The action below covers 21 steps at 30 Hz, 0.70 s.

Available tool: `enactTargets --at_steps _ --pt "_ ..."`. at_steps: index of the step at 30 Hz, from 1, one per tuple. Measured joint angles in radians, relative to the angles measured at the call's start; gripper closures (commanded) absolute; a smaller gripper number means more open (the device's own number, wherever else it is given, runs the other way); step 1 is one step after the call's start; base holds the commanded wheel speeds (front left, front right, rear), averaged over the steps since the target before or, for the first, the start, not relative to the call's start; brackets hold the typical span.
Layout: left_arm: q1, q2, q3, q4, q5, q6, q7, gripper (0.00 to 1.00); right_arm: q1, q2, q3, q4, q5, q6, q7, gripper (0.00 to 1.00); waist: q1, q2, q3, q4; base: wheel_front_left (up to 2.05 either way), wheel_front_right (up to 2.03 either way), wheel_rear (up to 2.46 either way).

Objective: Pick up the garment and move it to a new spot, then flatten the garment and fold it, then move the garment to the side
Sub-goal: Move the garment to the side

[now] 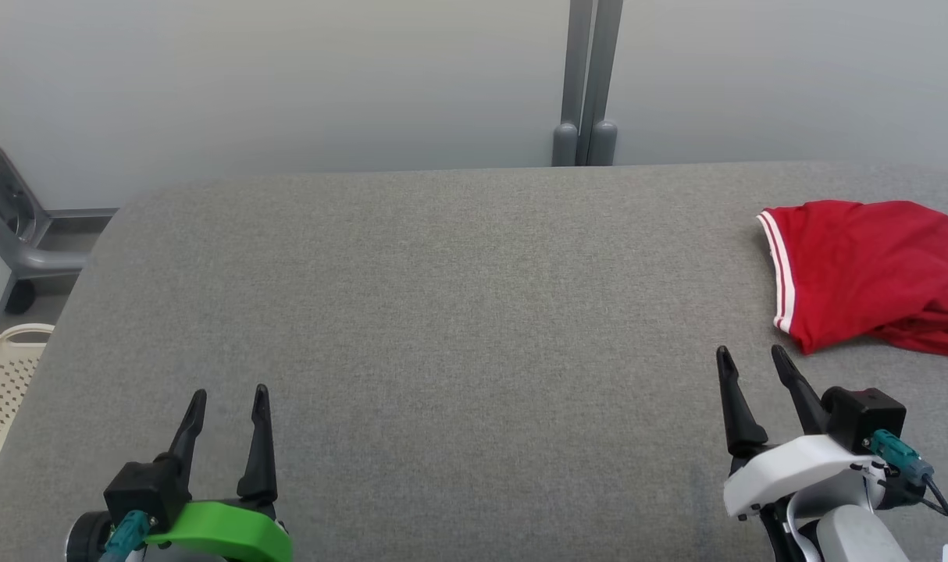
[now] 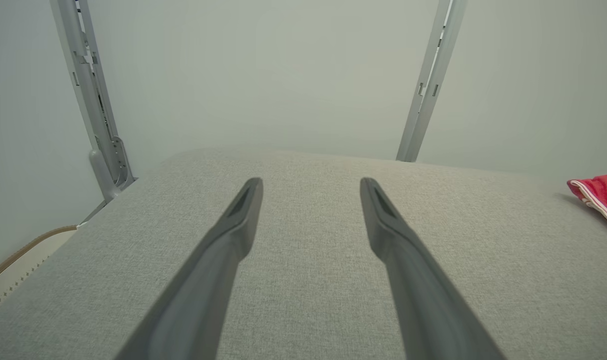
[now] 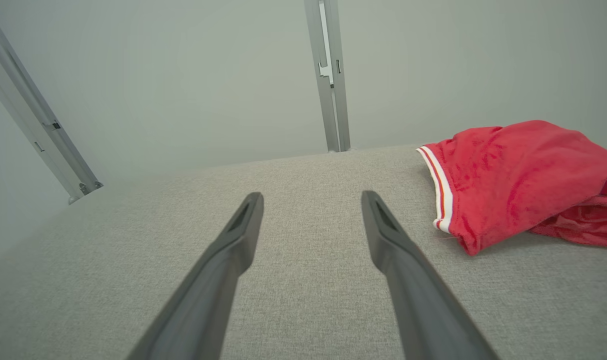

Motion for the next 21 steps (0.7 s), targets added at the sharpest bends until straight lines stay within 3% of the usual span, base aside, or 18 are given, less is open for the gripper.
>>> enactTargets --at_steps 11,21 --pt "0.087 -0.034 0.034 -0.051 0.072 -0.005 -0.004 0.0 0.059 0.0 -0.026 -0.01 -0.104 0.0 -0.054 0.0 0.0 0.0 -0.001 -0.012 0.0 0.0 0.0" --pt "0.104 -0.056 0.093 -0.005 0.089 -0.018 -0.004 0.0 0.081 0.0 -0.072 0.018 -0.138 0.0 -0.058 0.0 0.0 0.0 0.008 -0.02 0.0 0.0 0.0"
